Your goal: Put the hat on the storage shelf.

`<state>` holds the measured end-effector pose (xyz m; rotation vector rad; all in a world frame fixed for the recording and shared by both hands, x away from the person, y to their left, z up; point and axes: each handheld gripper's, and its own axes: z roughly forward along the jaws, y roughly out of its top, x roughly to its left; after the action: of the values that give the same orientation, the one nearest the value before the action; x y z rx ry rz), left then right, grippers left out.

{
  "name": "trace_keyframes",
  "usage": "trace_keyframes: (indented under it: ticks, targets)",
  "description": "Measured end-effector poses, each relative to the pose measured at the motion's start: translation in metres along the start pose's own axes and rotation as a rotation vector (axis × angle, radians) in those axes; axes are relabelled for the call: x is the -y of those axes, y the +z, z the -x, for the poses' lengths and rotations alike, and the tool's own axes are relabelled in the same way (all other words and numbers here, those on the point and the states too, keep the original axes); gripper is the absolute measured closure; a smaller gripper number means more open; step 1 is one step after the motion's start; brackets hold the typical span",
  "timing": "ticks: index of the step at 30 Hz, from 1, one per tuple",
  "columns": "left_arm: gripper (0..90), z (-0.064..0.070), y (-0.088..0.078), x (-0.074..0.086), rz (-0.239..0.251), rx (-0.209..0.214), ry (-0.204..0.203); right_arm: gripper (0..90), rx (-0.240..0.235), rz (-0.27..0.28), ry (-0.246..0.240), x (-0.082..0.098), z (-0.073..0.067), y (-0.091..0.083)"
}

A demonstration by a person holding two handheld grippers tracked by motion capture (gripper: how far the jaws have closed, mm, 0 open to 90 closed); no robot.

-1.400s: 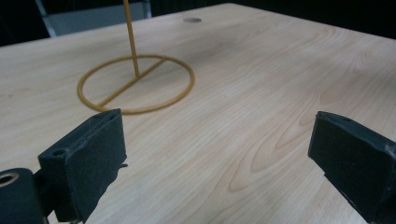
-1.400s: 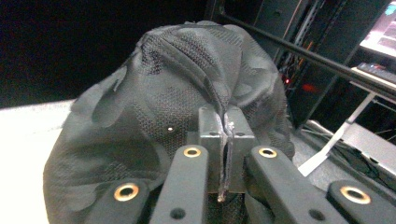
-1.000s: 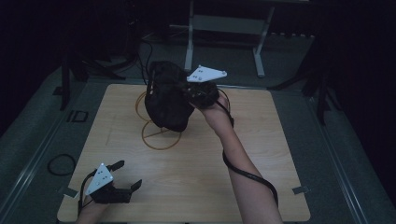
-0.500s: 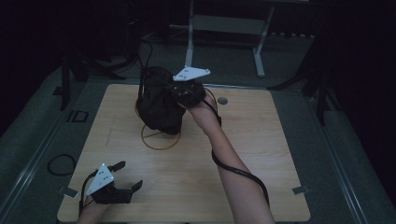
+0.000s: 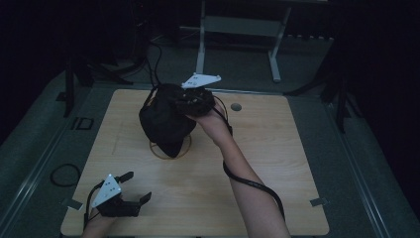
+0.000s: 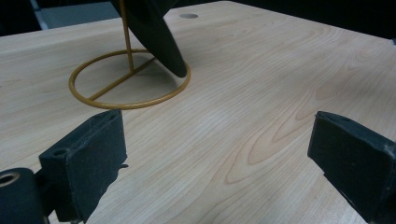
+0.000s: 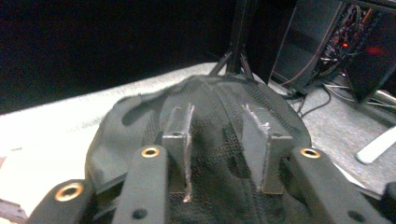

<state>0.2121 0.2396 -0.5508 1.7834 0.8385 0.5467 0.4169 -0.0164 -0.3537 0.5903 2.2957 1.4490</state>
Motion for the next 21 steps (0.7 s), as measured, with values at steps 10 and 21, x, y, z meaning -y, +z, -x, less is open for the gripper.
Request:
trace_keyframes:
  ticks: [10, 21]
  targets:
    - [4.8, 0.002, 0.001, 0.000, -0.001, 0.002, -0.004, 35.9, -0.033, -0.016, 0.007, 0.006, 0.000, -0.007]
    - [4.8, 0.004, 0.005, 0.000, -0.004, 0.011, -0.017, 10.7, -0.073, -0.009, 0.065, 0.030, 0.004, -0.024]
